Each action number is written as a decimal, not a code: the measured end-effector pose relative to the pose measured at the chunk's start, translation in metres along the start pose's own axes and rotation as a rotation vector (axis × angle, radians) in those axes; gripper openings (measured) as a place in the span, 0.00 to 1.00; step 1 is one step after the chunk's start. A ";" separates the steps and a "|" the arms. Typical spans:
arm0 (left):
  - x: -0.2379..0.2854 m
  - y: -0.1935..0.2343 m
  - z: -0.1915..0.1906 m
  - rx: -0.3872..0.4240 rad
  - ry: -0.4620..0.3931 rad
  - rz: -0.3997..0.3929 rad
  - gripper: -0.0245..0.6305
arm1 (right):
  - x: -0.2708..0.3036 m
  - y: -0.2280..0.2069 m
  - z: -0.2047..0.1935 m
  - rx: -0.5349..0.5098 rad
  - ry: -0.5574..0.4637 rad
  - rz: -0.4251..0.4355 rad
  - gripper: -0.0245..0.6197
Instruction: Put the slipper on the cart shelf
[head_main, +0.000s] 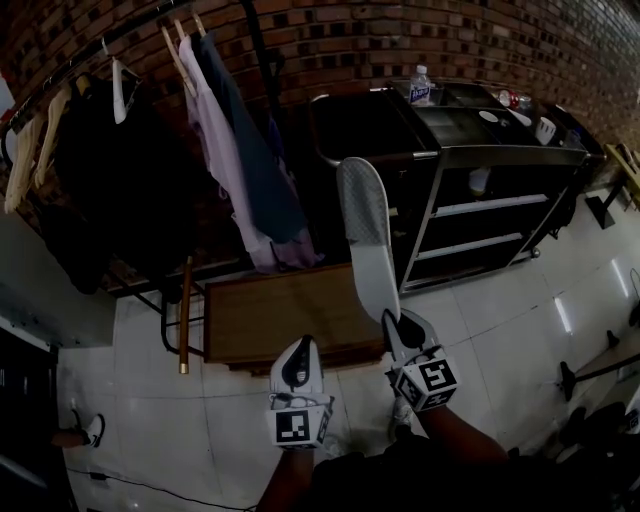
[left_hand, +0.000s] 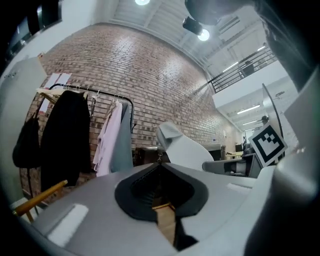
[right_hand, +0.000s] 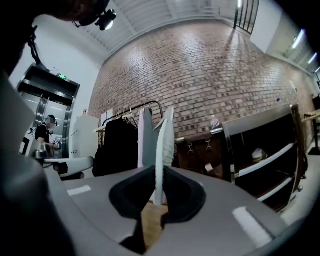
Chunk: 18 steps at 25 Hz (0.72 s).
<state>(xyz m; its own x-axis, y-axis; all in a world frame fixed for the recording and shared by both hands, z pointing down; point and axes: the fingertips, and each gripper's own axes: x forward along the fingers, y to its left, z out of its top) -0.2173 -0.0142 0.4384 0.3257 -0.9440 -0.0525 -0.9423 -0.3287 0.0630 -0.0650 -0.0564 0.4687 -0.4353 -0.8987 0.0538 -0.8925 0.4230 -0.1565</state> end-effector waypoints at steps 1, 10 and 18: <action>0.000 -0.001 0.003 0.009 -0.003 0.000 0.09 | 0.000 0.001 0.006 -0.009 -0.013 -0.002 0.10; -0.005 0.003 0.014 0.010 -0.023 0.001 0.07 | -0.005 0.013 0.020 -0.046 -0.032 0.016 0.10; 0.000 -0.001 0.013 0.001 -0.018 -0.047 0.07 | -0.017 0.007 0.010 -0.059 -0.001 0.002 0.10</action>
<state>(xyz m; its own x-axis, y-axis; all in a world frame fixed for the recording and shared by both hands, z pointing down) -0.2173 -0.0134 0.4254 0.3681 -0.9269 -0.0730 -0.9262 -0.3724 0.0591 -0.0624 -0.0390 0.4568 -0.4371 -0.8979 0.0520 -0.8970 0.4310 -0.0978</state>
